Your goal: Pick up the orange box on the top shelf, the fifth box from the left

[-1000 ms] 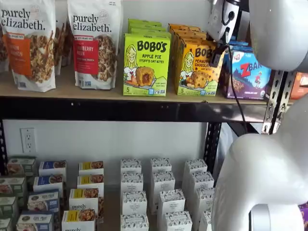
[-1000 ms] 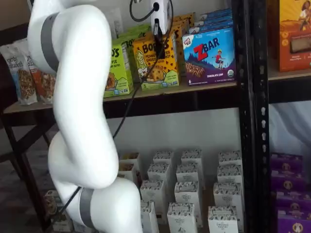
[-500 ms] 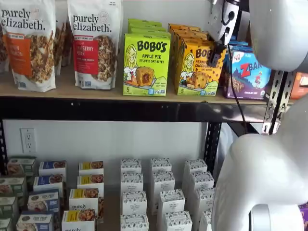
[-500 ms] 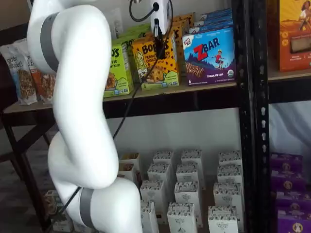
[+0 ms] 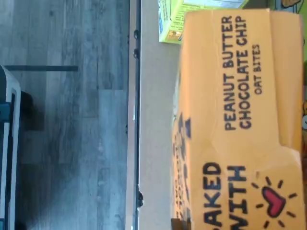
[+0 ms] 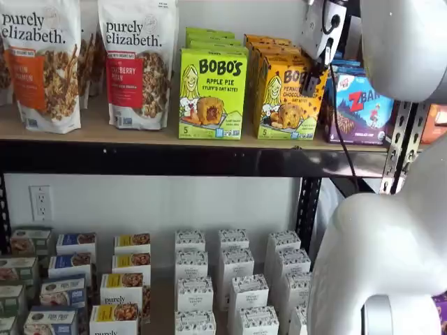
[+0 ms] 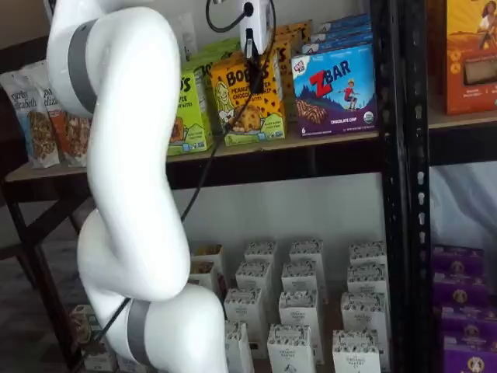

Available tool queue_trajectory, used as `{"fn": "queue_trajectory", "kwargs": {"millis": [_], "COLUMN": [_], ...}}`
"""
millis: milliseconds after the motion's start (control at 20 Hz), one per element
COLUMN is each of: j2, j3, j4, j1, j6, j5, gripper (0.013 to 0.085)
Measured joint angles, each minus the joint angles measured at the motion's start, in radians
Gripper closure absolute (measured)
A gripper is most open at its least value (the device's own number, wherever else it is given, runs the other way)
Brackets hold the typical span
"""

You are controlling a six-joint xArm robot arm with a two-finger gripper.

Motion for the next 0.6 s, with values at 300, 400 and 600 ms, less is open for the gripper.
{"fn": "queue_trajectory", "kwargs": {"millis": [300, 400, 600], "j2": [-0.013, -0.031, -0.071], "j3": [-0.027, -0.021, 0.000], "j4": [0.028, 0.040, 0.061], "j1": [-0.010, -0.016, -0.028], "j6": [0.003, 0.003, 0.000], "j5": [0.072, 0.085, 0.120], "gripper": [0.0650, 0.0650, 0.0650]}}
